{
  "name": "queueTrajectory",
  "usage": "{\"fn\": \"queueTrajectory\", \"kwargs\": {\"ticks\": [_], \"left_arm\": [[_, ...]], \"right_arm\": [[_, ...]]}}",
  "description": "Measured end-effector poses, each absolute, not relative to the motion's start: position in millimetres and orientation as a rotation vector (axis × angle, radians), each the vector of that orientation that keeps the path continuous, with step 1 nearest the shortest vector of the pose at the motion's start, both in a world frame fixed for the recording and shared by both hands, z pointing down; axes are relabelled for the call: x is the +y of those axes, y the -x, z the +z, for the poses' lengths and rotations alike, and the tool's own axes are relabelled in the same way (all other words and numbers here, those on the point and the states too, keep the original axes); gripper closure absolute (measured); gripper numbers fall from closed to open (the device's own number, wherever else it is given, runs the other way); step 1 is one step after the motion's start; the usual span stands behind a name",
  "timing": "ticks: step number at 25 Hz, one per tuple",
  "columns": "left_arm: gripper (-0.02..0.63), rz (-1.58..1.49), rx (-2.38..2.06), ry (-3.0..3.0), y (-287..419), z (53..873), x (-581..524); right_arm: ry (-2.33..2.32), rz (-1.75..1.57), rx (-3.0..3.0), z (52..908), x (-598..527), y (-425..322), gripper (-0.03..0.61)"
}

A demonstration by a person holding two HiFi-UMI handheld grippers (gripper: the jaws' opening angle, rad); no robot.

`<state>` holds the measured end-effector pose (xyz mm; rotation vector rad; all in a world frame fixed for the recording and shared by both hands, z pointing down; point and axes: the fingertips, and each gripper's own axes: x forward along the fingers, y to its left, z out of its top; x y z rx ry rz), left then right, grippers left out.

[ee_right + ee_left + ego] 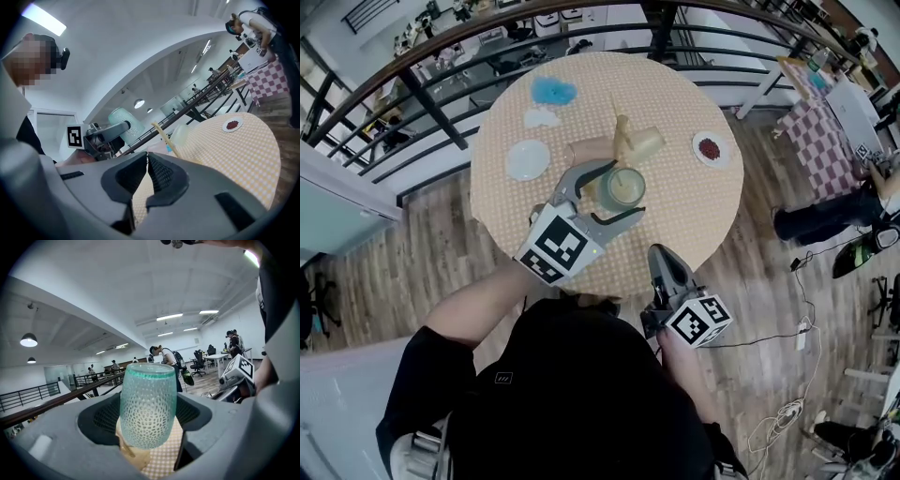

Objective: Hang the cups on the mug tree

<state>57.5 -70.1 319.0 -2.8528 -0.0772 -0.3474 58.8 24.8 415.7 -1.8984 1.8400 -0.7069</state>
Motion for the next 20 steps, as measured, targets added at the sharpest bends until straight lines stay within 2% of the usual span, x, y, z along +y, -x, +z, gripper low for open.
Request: {"fn": "queueTrajectory", "kwargs": {"ticks": [11, 20], "left_arm": [[0.256, -0.291, -0.152, 2.733, -84.1, 291.8, -88.7], [0.256, -0.356, -0.140, 2.560, -106.0, 324.8, -99.7]], "right_arm": [[1.908, -0.673, 1.792, 410.6, 3.3, -66.7, 0.558], [1.945, -0.656, 1.711, 415.1, 6.8, -96.4, 0.557]]}}
